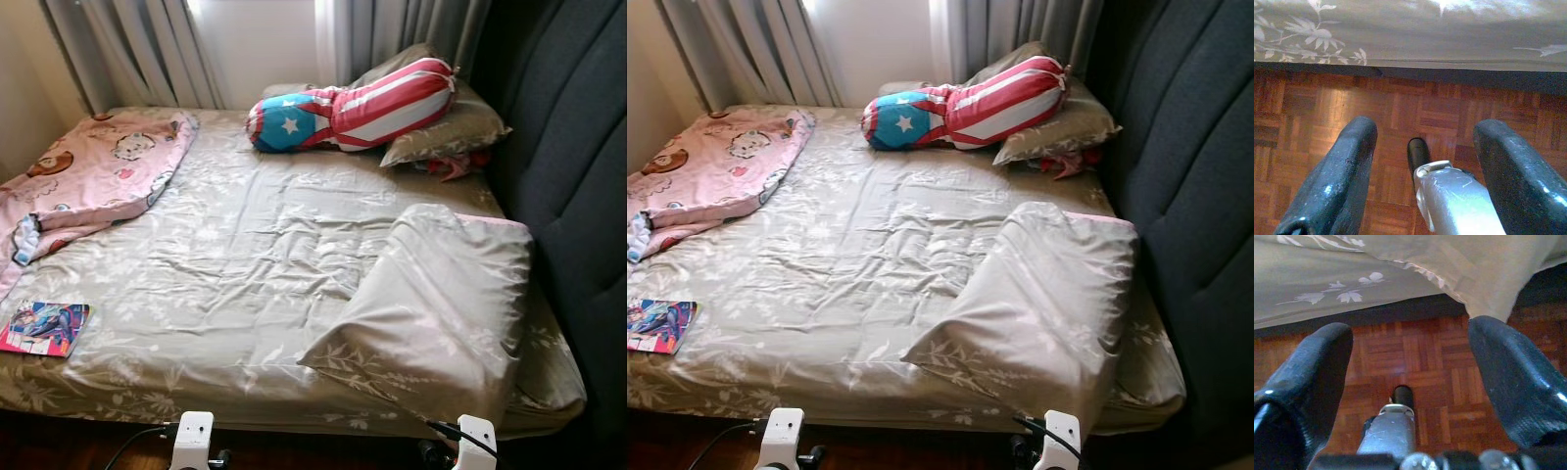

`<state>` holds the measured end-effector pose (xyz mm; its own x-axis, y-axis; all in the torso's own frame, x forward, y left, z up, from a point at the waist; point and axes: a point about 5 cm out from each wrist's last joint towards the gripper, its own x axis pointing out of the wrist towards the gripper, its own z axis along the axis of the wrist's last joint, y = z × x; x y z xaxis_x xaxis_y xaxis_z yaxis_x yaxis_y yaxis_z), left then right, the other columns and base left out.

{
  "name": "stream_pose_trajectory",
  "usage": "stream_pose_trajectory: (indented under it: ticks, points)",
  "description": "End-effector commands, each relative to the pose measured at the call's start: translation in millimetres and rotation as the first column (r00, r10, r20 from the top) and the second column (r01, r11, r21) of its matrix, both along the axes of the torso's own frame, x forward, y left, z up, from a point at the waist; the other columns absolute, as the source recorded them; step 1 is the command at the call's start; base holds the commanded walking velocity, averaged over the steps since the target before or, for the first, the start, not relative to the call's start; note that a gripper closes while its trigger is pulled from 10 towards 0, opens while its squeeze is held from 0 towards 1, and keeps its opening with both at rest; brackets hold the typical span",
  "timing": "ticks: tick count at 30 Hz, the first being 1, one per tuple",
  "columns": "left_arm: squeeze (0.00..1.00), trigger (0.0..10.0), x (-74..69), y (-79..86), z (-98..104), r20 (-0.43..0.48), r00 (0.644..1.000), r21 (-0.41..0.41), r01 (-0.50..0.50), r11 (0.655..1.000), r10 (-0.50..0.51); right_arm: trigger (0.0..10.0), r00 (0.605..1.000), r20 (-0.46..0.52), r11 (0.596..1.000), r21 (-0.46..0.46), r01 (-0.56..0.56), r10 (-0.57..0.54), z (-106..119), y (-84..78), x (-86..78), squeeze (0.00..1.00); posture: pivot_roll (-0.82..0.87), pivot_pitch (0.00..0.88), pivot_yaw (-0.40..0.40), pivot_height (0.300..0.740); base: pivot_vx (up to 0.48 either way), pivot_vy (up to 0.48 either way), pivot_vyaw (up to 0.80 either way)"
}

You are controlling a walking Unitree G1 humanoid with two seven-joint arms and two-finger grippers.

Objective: Clean up the room

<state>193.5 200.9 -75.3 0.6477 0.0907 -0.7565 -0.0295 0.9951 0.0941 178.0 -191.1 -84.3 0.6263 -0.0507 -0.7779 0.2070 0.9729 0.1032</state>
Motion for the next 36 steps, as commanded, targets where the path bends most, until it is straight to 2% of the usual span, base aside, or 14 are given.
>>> stream_pose_trajectory:
  ticks: [1, 10, 30, 36]
  points:
    - [0.00, 10.0, -2.2, 1.3, -1.1, -0.008, 1.000, -0.008, -0.010, 1.000, 0.010, 10.0, 1.000, -0.010, 1.000, 0.005, -0.001, 0.001, -0.9, 1.2, -1.2, 0.00, -0.05, 0.000, 0.005, 0.726, 0.000, 0.000, -0.43]
    - [0.00, 10.0, -1.6, 0.3, -0.9, -0.006, 1.000, -0.003, -0.012, 1.000, 0.012, 10.0, 1.000, -0.024, 1.000, 0.003, -0.011, 0.011, -1.6, 0.8, -2.1, 0.00, -0.05, 0.000, 0.001, 0.726, 0.000, 0.000, -0.72]
    - [0.00, 10.0, -4.8, 1.3, -2.3, -0.010, 1.000, -0.009, -0.021, 1.000, 0.021, 10.0, 1.000, -0.023, 1.000, -0.001, -0.014, 0.014, -1.3, 0.0, -1.7, 0.00, -0.05, 0.000, 0.000, 0.726, 0.302, 0.000, -0.74]
    - [0.00, 10.0, -5.0, 1.8, -2.2, -0.009, 1.000, -0.008, -0.023, 1.000, 0.023, 10.0, 1.000, -0.009, 1.000, 0.000, -0.009, 0.009, -0.7, -0.2, -1.3, 0.00, -0.05, 0.000, 0.000, 0.726, 0.297, 0.000, 0.00]
